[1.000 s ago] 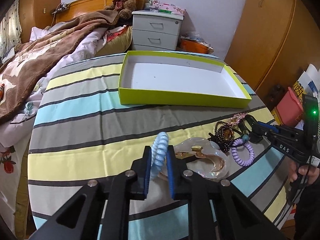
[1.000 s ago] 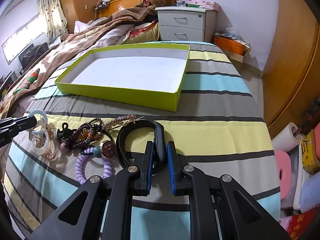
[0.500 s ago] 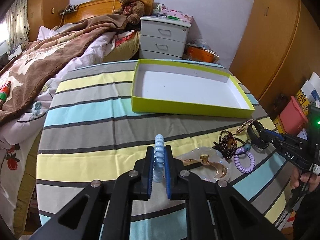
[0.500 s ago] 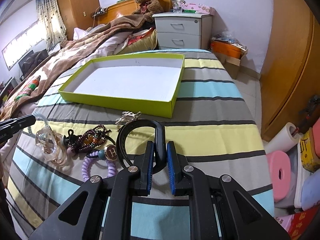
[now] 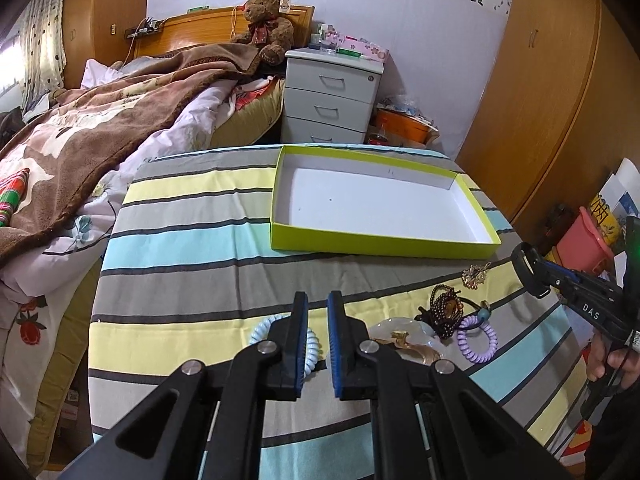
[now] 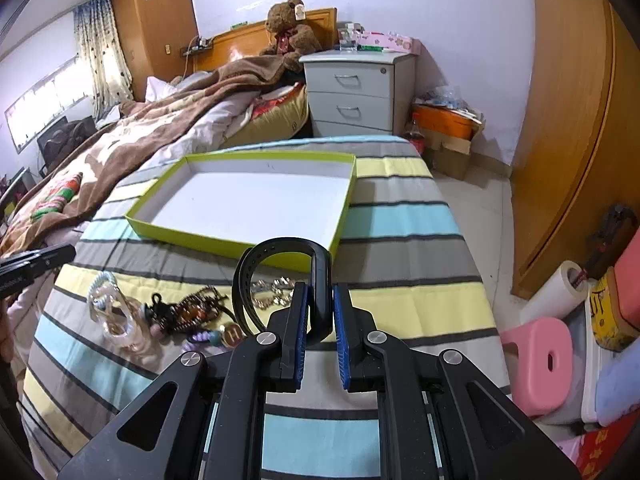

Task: Organize jewelry
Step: 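Carry both items into the green box and open both grippers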

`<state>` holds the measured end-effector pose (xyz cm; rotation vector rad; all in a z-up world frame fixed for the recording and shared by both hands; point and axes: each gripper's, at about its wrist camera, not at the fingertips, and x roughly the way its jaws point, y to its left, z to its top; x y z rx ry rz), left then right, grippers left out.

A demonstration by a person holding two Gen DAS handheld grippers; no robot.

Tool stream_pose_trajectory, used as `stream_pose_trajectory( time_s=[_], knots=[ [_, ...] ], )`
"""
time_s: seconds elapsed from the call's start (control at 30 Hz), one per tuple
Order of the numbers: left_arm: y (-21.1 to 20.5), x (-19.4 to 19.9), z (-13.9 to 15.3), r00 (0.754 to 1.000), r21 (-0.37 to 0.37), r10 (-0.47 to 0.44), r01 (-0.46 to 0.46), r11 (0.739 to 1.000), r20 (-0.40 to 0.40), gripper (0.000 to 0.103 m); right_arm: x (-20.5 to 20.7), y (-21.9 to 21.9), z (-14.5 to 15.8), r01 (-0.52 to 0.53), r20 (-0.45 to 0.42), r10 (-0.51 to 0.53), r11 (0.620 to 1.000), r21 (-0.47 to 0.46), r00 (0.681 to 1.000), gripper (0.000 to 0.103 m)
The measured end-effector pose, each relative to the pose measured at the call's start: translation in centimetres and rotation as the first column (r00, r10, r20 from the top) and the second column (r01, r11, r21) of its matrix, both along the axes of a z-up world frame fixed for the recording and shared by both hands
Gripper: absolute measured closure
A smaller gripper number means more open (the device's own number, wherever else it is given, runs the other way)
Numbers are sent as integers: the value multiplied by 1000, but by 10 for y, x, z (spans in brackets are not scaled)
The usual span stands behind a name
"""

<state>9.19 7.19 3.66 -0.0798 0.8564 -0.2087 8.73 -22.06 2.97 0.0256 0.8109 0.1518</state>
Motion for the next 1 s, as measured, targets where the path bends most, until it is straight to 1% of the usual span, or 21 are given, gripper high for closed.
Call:
stream_pose_trajectory(
  time_s=[0.13, 0.2, 0.23, 0.27, 0.3, 0.33, 0.43, 0.5, 0.57, 0.6, 0.7, 0.73, 0.77, 0.8, 0.9, 1.0],
  knots=[
    [10, 2, -6, 1000, -21, 6, -7, 1000, -26, 92, -1, 3, 2, -6, 9, 6, 1000, 3, 1000, 90],
    [17, 4, -15, 998, -19, 18, -19, 1000, -62, 92, -1, 3, 0, -6, 4, 6, 1000, 8, 1000, 90],
    [20, 5, -21, 997, -10, 30, -31, 999, -78, 91, -1, 4, -2, -7, 1, 7, 1000, 9, 1000, 90],
    [22, 6, -26, 995, 1, 44, -44, 999, -89, 85, 0, 5, -3, -8, 0, 8, 1000, 9, 1000, 90],
    [23, 8, -32, 993, 19, 52, -50, 999, -106, 77, 0, 5, -3, -9, -1, 9, 1000, 9, 1000, 90],
    [23, 10, -37, 991, 40, 59, -55, 998, -120, 74, 0, 6, -3, -11, -1, 11, 1000, 9, 1000, 90],
    [18, 14, -49, 988, 117, 75, -59, 991, -138, 73, 0, 6, -3, -13, 0, 13, 1000, 7, 1000, 90],
    [17, 17, -54, 985, 121, 73, -55, 991, -156, 73, 0, 7, -2, -12, 2, 12, 1000, 11, 1000, 90],
    [16, 20, -62, 978, 138, 91, -65, 988, -188, 73, 0, 8, -2, -14, 5, 14, 1000, 9, 1000, 90],
    [14, 20, -62, 981, 150, 90, -64, 987, -174, 73, 0, 8, -1, -16, 6, 16, 1000, 8, 1000, 90],
    [10, 21, -62, 981, 161, 81, -53, 986, -178, 74, 1, 9, 1, -17, 12, 17, 1000, 10, 1000, 90],
    [9, 21, -61, 981, 167, 81, -51, 985, -178, 77, 1, 9, 2, -18, 14, 18, 1000, 11, 1000, 90],
    [7, 21, -61, 981, 169, 75, -45, 985, -176, 87, 1, 9, 3, -18, 15, 18, 1000, 11, 1000, 90],
    [6, 21, -60, 982, 180, 78, -47, 983, -172, 92, 1, 9, 3, -18, 15, 18, 1000, 10, 1000, 90],
    [6, 21, -56, 984, 176, 74, -45, 983, -164, 92, 2, 9, 4, -16, 17, 16, 1000, 10, 1000, 90],
    [8, 19, -44, 988, 161, 74, -52, 985, -133, 92, 5, 8, 8, -15, 20, 15, 1000, 10, 1000, 90]
  ],
)
